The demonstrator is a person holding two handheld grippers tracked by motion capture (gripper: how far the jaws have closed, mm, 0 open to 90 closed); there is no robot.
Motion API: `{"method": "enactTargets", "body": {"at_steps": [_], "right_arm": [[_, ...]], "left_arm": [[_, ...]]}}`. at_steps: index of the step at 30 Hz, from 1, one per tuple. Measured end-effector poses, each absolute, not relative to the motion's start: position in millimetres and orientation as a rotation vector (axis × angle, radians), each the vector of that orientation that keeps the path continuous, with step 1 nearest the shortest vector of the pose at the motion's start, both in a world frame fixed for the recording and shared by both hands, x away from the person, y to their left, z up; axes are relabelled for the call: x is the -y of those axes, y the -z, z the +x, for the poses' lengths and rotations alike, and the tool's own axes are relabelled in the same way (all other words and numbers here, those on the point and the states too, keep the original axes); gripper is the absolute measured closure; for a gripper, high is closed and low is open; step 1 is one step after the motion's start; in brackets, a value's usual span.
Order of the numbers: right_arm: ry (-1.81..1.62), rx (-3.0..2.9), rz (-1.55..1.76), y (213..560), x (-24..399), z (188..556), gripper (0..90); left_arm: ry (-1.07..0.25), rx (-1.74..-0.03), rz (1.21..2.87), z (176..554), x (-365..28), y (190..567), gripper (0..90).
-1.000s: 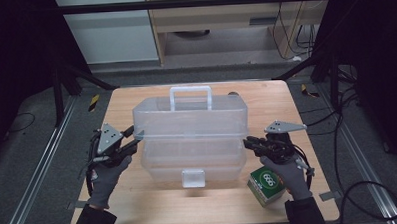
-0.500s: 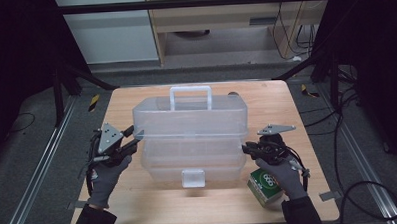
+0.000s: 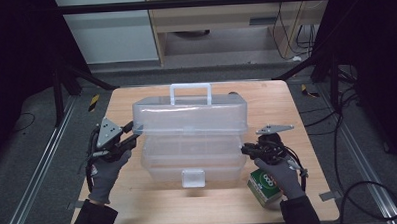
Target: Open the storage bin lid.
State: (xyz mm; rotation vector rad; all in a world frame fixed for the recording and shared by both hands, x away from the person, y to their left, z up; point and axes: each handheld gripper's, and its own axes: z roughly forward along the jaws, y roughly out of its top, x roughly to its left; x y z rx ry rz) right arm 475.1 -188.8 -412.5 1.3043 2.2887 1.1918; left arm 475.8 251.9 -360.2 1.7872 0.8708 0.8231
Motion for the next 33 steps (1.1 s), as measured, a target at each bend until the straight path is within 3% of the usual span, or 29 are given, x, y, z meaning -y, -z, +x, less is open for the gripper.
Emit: {"method": "enactTargets", "body": {"at_steps": [33], "right_arm": [[-1.173,-2.296,1.315,411,188,474,76.2]], "left_arm": [[-0.881,-0.986,1.718,529,-240,322,75.5]]}}
